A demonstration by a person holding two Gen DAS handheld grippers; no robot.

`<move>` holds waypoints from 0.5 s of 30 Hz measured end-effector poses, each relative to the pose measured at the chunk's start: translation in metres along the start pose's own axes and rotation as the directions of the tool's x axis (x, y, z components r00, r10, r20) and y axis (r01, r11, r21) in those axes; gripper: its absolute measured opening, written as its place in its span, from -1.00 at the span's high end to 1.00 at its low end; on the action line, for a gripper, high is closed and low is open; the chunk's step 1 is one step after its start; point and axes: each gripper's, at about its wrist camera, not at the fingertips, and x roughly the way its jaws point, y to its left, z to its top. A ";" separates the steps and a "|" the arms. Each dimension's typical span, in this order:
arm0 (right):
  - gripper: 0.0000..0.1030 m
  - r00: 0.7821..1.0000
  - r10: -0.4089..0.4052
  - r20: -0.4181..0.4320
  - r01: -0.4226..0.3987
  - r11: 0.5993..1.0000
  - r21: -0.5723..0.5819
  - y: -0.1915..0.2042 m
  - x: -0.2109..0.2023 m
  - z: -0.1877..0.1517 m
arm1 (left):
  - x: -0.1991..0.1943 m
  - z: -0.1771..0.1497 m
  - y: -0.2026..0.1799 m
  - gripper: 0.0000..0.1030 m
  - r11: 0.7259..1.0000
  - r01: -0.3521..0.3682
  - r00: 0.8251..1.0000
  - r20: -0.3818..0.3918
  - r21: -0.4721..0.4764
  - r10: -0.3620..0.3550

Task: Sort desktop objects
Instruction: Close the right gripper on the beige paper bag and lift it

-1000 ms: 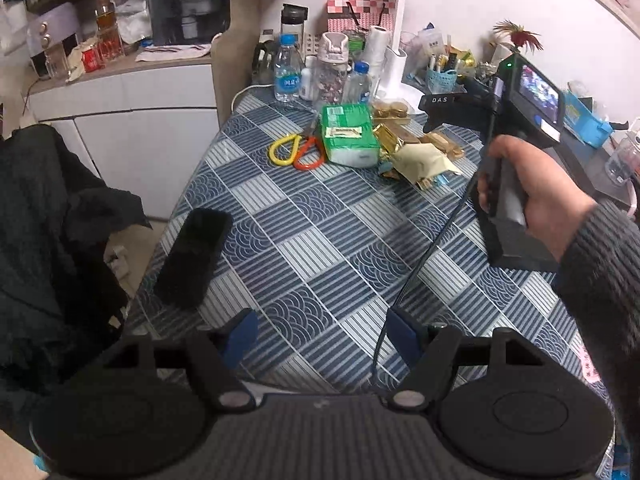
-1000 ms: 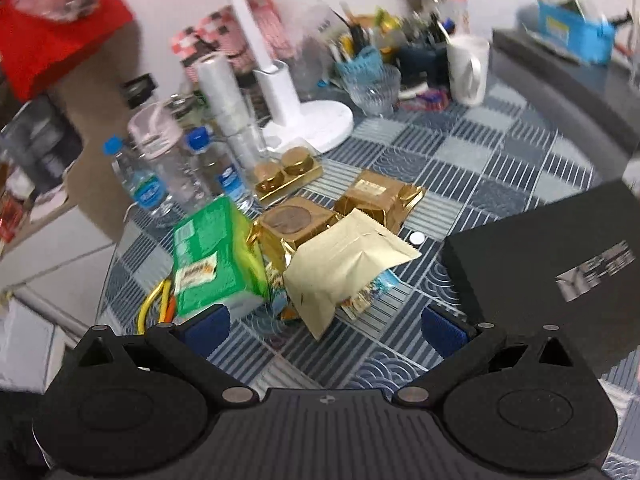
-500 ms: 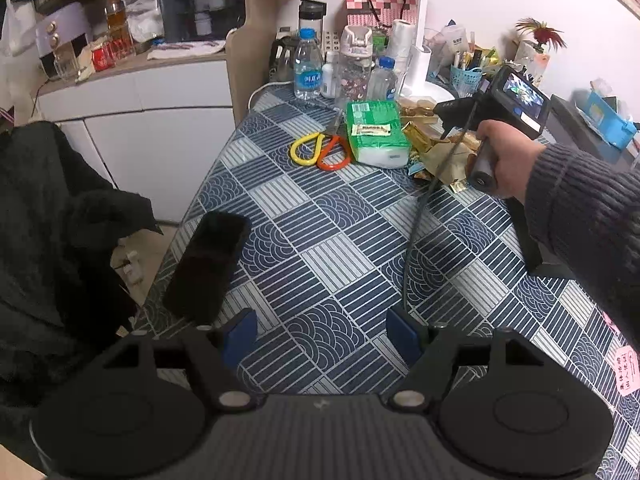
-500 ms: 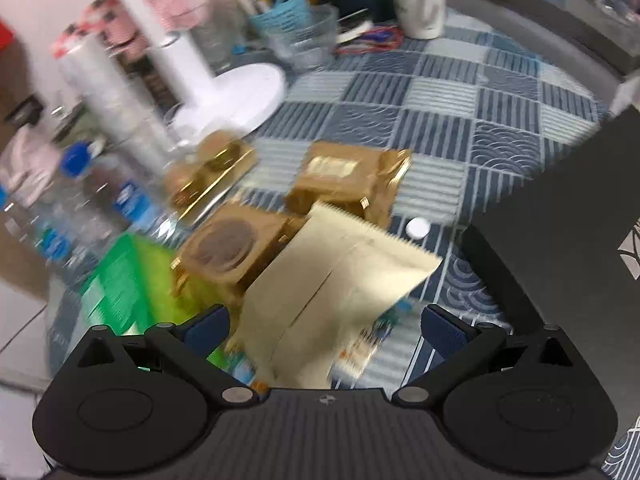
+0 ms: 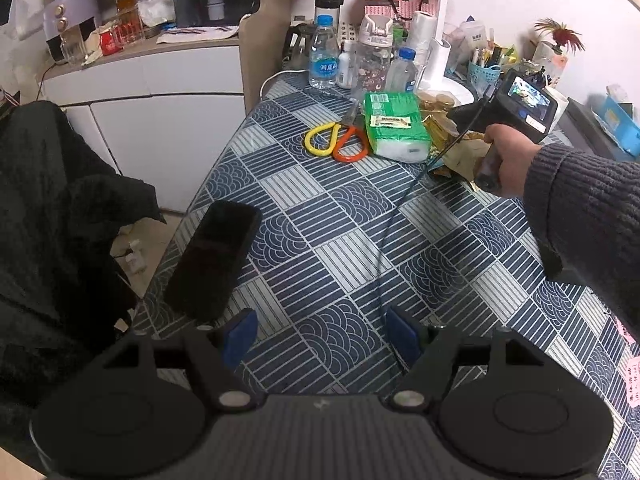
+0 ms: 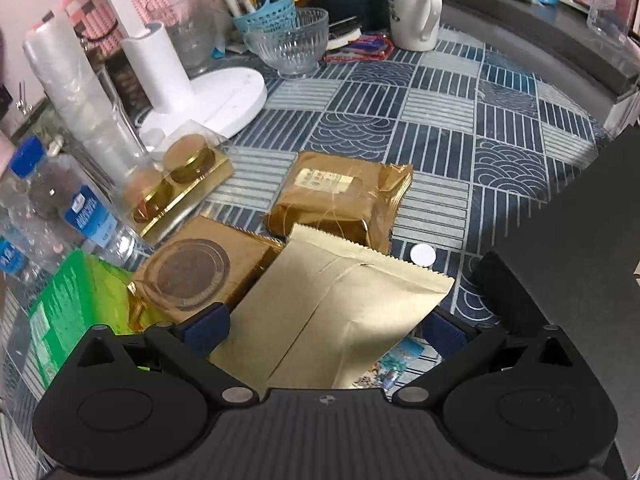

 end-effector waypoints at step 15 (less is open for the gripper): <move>-1.00 0.995 -0.008 -0.099 -0.028 0.932 -0.360 -0.007 -0.013 -0.005 | -0.001 -0.005 0.003 -0.65 0.999 0.043 0.999 -0.020 -0.002 -0.043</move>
